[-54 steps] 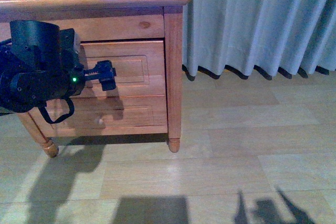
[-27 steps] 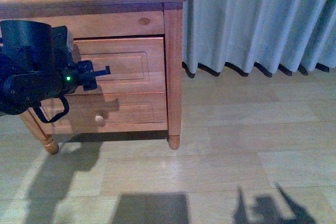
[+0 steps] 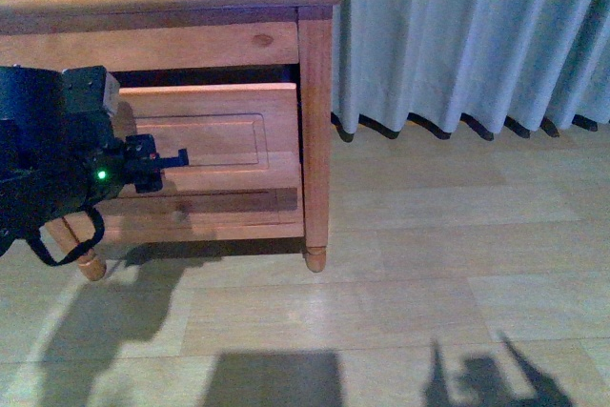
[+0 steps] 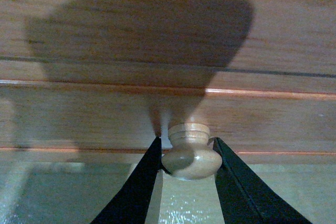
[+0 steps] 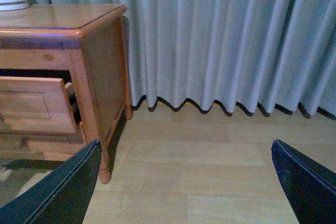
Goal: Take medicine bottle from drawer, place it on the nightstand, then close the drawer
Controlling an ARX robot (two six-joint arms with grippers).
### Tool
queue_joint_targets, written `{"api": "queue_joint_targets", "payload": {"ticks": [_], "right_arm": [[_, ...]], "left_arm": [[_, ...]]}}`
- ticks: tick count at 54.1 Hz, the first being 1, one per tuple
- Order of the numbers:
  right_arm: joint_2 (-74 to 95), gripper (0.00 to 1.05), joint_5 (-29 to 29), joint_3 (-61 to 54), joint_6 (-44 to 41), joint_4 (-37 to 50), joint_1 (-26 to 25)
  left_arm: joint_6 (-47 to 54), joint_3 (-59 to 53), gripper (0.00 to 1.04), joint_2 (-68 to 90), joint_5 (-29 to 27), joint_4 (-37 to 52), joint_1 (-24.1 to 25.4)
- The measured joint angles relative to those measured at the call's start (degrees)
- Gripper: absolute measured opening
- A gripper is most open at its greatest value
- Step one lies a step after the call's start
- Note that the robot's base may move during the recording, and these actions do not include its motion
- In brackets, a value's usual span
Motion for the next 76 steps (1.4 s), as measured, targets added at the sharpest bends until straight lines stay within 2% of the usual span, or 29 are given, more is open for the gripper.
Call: {"api": "queue_joint_targets", "payload": {"ticks": [26,43,52,64,69,76], "right_arm": [[0.0,0.98,0.0,0.0,0.0,0.0,0.0],[0.0,0.98,0.0,0.0,0.0,0.0,0.0],[0.0,0.98,0.0,0.0,0.0,0.0,0.0],[0.0,0.98,0.0,0.0,0.0,0.0,0.0],[0.0,0.98,0.0,0.0,0.0,0.0,0.0],[0.0,0.98,0.0,0.0,0.0,0.0,0.0]], "left_arm": [[-0.68,-30.1,0.26,-9.9,1.68,16.98,-1.09],[-5.4,-36.5,0.26,-13.62,-3.1,18.47,-6.34],[-6.64,-36.94,0.26,-14.14,-4.17,18.29,-7.41],[-7.28,-38.23,0.6,-17.4,-2.21,15.34,-8.15],[-8.17,-39.04,0.79,-20.57,0.11,12.09,-8.22],[-8.55,-39.74,0.98,-25.7,3.13,7.61,-8.17]]}}
